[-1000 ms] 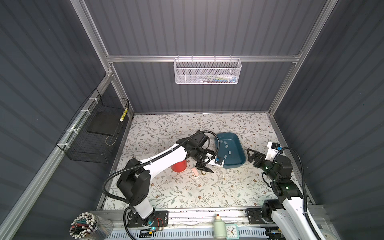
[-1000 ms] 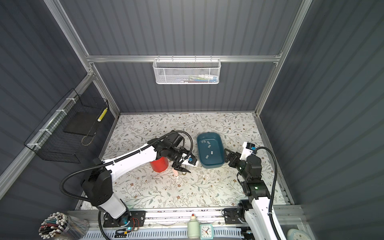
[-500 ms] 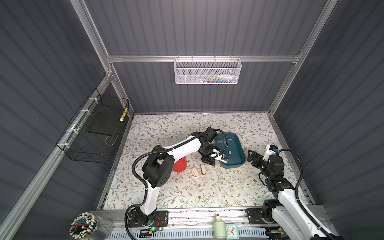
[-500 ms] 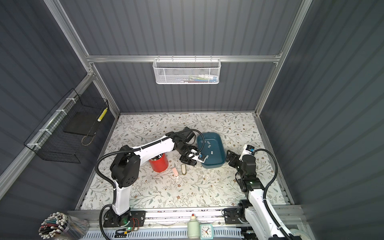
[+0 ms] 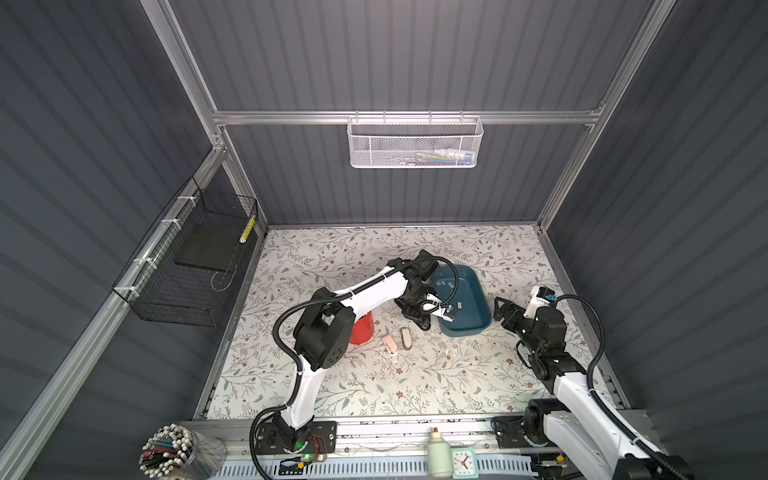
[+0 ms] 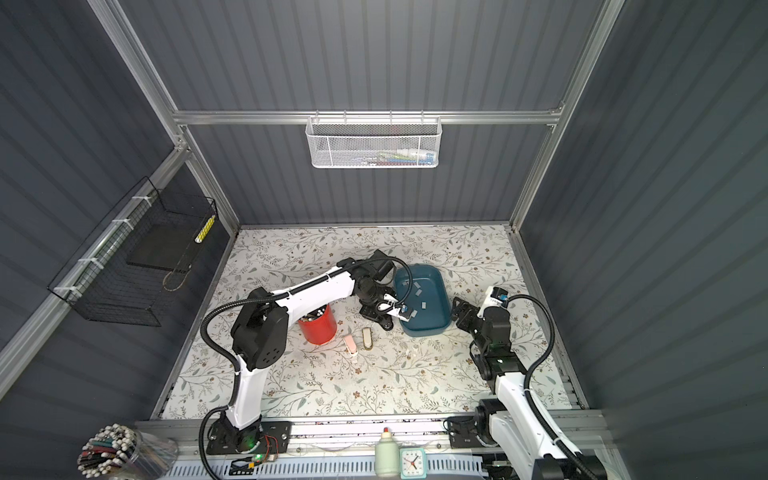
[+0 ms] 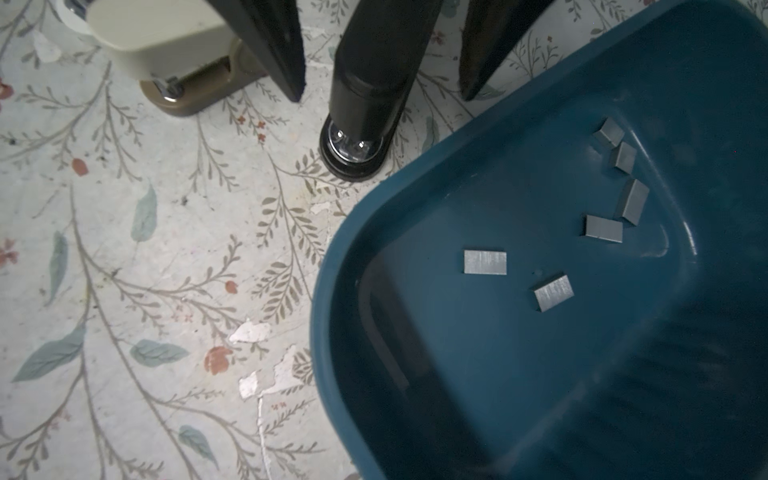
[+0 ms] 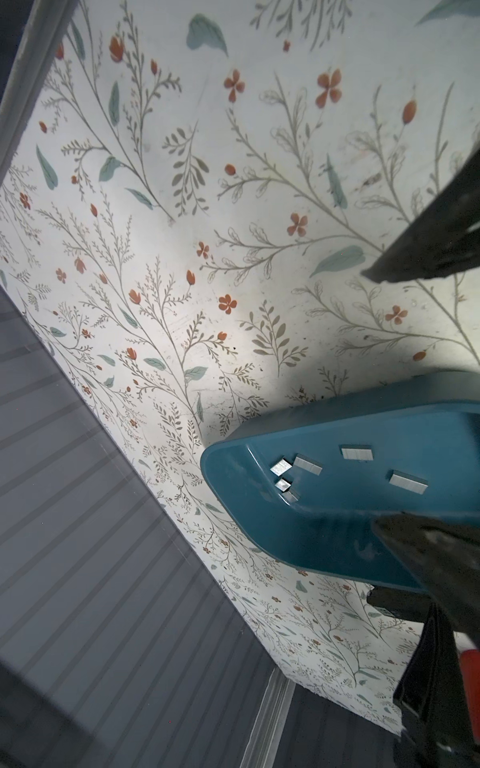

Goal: Load the staples into the stapler
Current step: 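Reach the left gripper over the black stapler beside the teal tray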

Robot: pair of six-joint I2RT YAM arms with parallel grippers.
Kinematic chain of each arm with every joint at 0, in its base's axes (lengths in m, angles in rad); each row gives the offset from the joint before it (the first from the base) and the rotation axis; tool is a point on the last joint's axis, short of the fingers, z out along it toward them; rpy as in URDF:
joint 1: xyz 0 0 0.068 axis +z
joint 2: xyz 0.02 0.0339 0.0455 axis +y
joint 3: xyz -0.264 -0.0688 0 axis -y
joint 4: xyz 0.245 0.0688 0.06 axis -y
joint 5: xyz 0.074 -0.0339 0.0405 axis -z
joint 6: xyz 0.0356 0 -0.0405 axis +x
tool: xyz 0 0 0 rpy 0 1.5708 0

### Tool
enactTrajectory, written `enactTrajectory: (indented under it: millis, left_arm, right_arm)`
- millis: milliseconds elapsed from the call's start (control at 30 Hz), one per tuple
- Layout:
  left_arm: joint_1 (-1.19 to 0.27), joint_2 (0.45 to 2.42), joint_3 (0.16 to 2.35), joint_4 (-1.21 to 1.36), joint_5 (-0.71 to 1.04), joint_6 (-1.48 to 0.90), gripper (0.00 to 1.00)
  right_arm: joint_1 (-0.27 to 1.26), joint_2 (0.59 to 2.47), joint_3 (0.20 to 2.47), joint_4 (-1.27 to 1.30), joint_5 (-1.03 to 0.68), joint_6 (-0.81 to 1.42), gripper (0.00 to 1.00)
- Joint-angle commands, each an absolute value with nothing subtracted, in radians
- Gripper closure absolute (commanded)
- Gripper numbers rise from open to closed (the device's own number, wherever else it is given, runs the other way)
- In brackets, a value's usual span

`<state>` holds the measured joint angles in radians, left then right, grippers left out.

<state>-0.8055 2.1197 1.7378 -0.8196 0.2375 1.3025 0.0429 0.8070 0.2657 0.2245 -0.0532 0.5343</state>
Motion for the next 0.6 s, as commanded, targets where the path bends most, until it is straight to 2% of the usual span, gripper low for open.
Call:
enactTrajectory:
  millis: [0, 133, 400, 567]
  left_arm:
    - [-0.806, 2.150, 1.769, -0.881, 0.226, 1.322, 0.42]
    - [-0.806, 2.161, 1.773, -0.888, 0.224, 1.323, 0.44]
    - [-0.807, 2.180, 1.793, -0.913, 0.218, 1.333, 0.56]
    - [-0.807, 2.190, 1.795, -0.914, 0.205, 1.336, 0.54]
  right_arm:
    - [0.045, 0.792, 0.270, 0.245, -0.060, 0.525, 0.12]
    - [0.044, 0.796, 0.271, 0.245, -0.064, 0.523, 0.11]
    - [0.045, 0.798, 0.272, 0.246, -0.064, 0.524, 0.12]
    - [0.044, 0.799, 0.272, 0.247, -0.065, 0.523, 0.12]
